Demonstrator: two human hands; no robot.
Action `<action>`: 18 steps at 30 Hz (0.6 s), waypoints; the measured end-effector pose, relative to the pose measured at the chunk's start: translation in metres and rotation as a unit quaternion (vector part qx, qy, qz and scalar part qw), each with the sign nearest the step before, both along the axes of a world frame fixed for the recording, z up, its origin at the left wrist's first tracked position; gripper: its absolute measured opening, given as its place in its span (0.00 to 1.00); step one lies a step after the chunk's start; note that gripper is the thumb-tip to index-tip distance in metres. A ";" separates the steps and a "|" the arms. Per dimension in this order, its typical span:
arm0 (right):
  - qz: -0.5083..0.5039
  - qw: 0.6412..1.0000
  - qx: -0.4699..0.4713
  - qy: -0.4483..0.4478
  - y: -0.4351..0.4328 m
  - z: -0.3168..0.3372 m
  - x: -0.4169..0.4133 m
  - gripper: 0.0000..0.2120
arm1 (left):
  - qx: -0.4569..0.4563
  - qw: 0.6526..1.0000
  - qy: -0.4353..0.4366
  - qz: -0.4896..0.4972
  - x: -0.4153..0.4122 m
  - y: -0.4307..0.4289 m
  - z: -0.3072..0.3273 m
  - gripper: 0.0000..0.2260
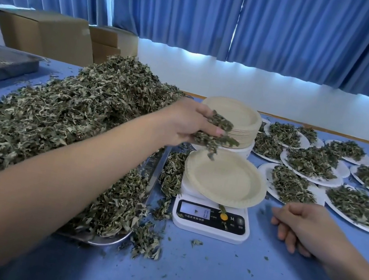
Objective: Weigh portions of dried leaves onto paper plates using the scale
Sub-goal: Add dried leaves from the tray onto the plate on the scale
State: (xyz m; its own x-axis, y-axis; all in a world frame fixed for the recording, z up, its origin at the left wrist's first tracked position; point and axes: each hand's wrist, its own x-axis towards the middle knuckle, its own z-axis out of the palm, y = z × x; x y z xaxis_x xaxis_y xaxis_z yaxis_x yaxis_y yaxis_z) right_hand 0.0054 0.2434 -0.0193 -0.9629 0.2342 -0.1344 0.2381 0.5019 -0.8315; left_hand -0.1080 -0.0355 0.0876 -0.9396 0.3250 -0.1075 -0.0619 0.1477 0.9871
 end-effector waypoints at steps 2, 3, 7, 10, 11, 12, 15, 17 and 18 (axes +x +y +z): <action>0.002 1.000 0.001 0.003 0.000 0.000 0.000 0.15 | -0.096 0.994 0.046 -0.033 0.001 0.018 -0.006 0.15; 0.003 1.000 0.001 0.004 0.001 -0.001 -0.001 0.14 | -0.165 0.982 0.076 -0.061 0.001 0.023 -0.008 0.13; 0.006 1.000 0.000 0.004 0.001 -0.002 -0.002 0.14 | -0.261 0.945 0.171 -0.102 0.002 0.014 -0.010 0.09; 0.005 1.000 0.003 0.004 0.001 -0.003 -0.002 0.14 | -0.255 0.937 0.234 -0.039 -0.001 -0.016 -0.007 0.06; 0.005 1.000 0.005 0.004 0.001 -0.002 -0.003 0.14 | -0.271 0.929 0.250 -0.019 -0.003 -0.028 -0.007 0.06; 0.004 1.000 0.006 0.005 0.001 -0.002 -0.003 0.14 | -0.298 0.919 0.257 -0.003 -0.006 -0.040 -0.007 0.07; 0.004 1.000 0.007 0.003 0.000 -0.002 -0.002 0.14 | -0.442 0.869 0.223 -0.014 -0.015 -0.076 -0.015 0.12; 0.005 1.000 0.008 0.002 -0.001 -0.002 -0.002 0.15 | -0.529 0.828 0.158 -0.096 -0.014 -0.090 -0.023 0.18; 0.006 1.000 0.009 0.002 0.000 -0.001 -0.002 0.15 | -0.556 0.807 0.133 -0.147 -0.013 -0.092 -0.027 0.21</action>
